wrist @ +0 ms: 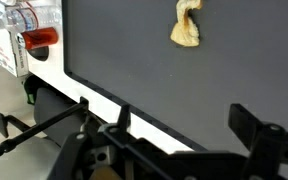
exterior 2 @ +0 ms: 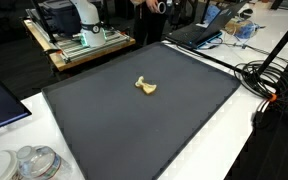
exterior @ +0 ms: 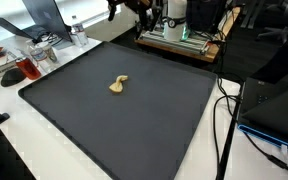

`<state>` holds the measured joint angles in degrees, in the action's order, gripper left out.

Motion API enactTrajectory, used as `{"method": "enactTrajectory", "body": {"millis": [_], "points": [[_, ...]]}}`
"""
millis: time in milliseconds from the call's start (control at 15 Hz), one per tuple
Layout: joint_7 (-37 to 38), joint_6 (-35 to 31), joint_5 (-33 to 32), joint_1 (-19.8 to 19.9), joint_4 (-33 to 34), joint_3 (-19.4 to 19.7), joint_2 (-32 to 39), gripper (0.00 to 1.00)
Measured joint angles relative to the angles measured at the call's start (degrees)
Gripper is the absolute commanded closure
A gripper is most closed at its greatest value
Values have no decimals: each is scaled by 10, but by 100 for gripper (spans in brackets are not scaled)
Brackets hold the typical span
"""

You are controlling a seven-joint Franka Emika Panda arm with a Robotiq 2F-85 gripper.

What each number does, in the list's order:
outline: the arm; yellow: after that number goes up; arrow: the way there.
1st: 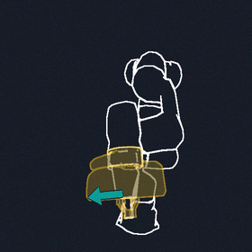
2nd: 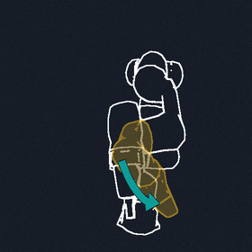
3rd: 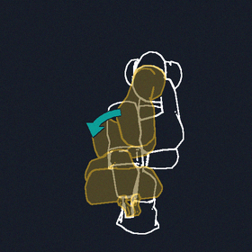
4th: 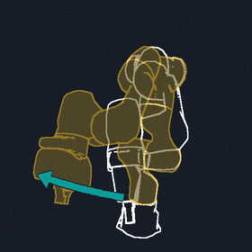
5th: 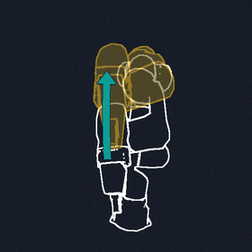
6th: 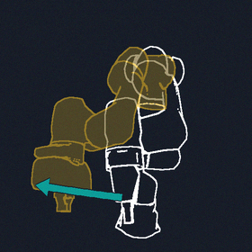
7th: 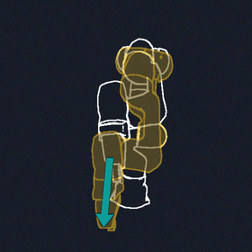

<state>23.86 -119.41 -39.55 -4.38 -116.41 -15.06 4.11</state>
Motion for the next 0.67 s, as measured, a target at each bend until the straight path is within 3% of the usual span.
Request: {"method": "enactTrajectory", "body": {"millis": [333, 667], "points": [[23, 52, -22, -49, 67, 29, 108, 0], [23, 58, -20, -76, 108, 56, 187, 0]]}}
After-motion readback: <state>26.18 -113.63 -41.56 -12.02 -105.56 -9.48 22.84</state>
